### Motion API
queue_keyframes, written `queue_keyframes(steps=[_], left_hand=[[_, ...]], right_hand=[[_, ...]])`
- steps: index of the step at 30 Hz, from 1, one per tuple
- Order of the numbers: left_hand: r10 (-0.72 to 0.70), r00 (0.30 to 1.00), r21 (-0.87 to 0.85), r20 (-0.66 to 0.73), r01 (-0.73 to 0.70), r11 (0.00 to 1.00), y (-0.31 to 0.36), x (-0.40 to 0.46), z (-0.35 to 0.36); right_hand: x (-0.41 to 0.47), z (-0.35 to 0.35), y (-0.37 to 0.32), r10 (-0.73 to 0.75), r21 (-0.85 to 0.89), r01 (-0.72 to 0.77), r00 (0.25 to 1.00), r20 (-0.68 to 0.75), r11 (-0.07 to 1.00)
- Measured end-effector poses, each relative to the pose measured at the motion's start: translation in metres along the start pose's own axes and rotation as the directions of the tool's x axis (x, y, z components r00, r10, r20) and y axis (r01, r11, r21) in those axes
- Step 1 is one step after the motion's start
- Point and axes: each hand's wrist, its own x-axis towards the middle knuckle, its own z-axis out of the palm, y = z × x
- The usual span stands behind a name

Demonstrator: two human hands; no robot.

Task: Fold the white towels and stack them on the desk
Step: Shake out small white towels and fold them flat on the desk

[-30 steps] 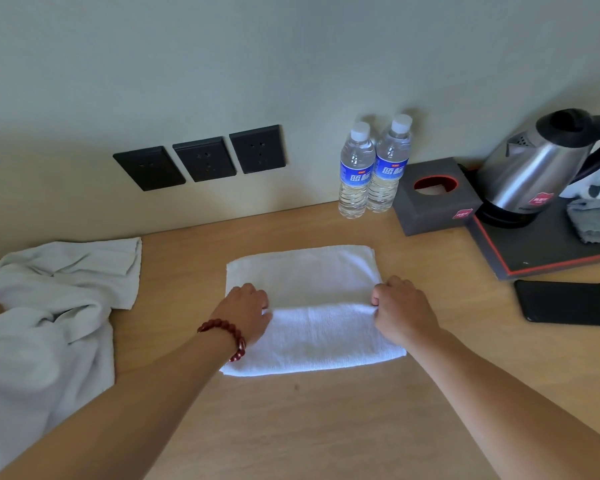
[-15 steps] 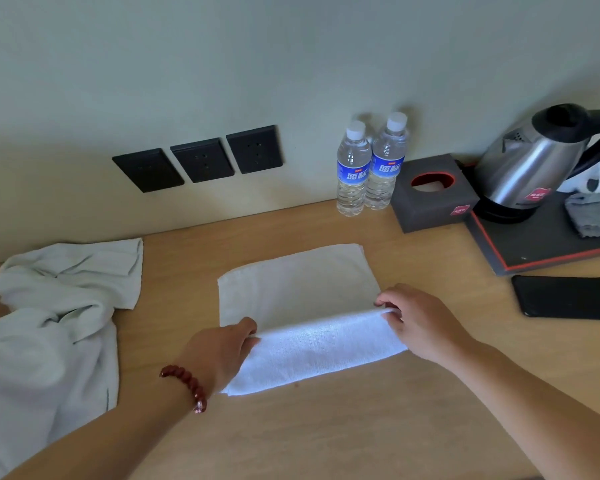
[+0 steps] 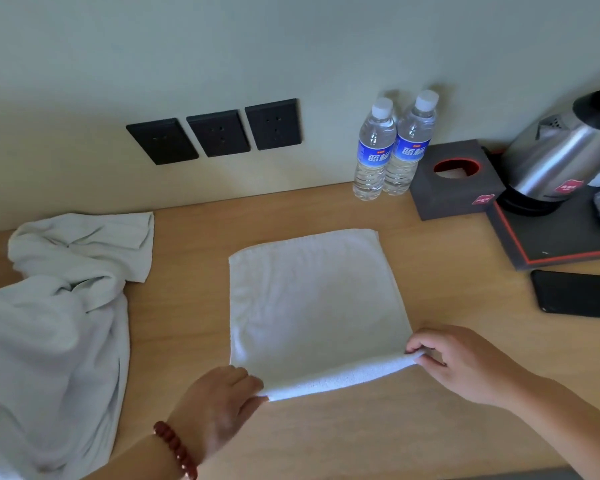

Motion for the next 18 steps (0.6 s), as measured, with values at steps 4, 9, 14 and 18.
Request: queue_keyframes(steps=[4,9,14,18], left_hand=[[-0.352,0.93,-0.061,0.111,0.359,0.931,-0.017,0.02,-0.006],[-0.607,0.738,-0.16,0.294,0.665,0.73,-0.032,0.054,-0.01],[-0.793,0.501,-0.309,0.347,0.859,0.408,-0.045,0.066,-0.006],[-0.845,0.409,-0.354,0.345,0.89,0.286,-0.047,0.055,-0.002]], right_hand=[[0.023,-0.008,-0.002,0.09,0.162,-0.082,0.995,-0.046,0.983],[0.063,-0.007,0.002,0.202,0.276,-0.158,0.97,-0.138,0.948],[0.085,0.008,0.003,0.35,0.383,-0.263,0.919,-0.179,0.885],[0.078,0.018,0.004,0.407,0.448,-0.292,0.894,-0.186,0.845]])
